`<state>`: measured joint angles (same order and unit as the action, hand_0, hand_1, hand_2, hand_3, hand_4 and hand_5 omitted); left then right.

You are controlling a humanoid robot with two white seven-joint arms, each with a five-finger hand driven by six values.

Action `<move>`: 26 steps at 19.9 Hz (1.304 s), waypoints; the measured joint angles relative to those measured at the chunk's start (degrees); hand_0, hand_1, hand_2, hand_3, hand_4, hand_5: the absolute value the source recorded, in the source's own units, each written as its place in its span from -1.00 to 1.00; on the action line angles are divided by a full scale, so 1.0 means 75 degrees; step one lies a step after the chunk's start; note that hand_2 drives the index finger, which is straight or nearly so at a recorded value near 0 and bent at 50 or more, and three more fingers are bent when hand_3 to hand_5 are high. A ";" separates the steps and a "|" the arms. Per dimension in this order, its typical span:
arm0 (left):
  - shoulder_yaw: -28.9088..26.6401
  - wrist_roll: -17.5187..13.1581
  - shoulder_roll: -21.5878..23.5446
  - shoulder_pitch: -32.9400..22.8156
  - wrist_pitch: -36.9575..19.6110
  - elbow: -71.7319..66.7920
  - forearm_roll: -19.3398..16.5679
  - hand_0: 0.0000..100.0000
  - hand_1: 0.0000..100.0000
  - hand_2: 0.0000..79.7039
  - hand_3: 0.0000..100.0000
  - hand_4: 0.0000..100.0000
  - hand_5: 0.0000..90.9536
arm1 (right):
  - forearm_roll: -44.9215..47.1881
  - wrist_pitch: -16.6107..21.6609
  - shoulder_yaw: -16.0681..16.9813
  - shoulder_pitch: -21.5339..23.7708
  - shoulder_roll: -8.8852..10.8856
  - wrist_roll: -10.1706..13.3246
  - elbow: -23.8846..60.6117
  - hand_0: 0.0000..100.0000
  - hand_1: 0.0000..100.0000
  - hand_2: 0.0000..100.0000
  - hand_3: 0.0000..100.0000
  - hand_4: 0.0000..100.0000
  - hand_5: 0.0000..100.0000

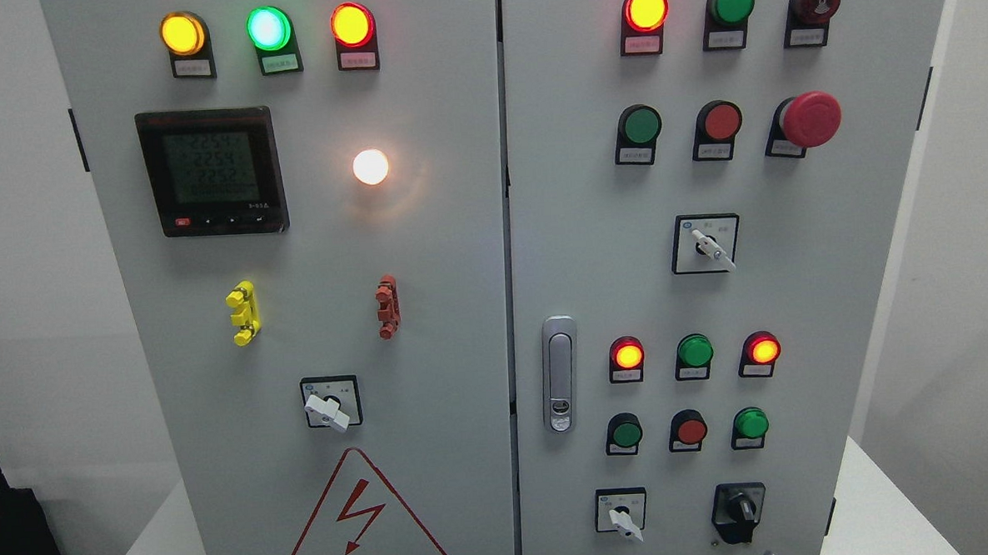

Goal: Trip black knob to open circuit
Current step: 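Raise the right hand up to the black rotary knob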

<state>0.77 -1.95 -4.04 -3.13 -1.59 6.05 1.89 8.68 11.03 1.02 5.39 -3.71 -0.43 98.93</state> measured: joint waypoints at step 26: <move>0.0000 0.0000 0.0000 0.0000 0.0000 0.0000 0.0000 -0.76 -0.22 -1.00 -1.00 -1.00 -1.00 | 0.0054 -0.0178 -0.0132 -0.0272 0.0125 0.0002 0.0000 0.95 0.65 -1.00 1.00 0.94 0.93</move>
<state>0.78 -1.95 -4.04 -3.13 -1.58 6.05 1.88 9.08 9.70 0.03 3.35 -2.77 -0.42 98.93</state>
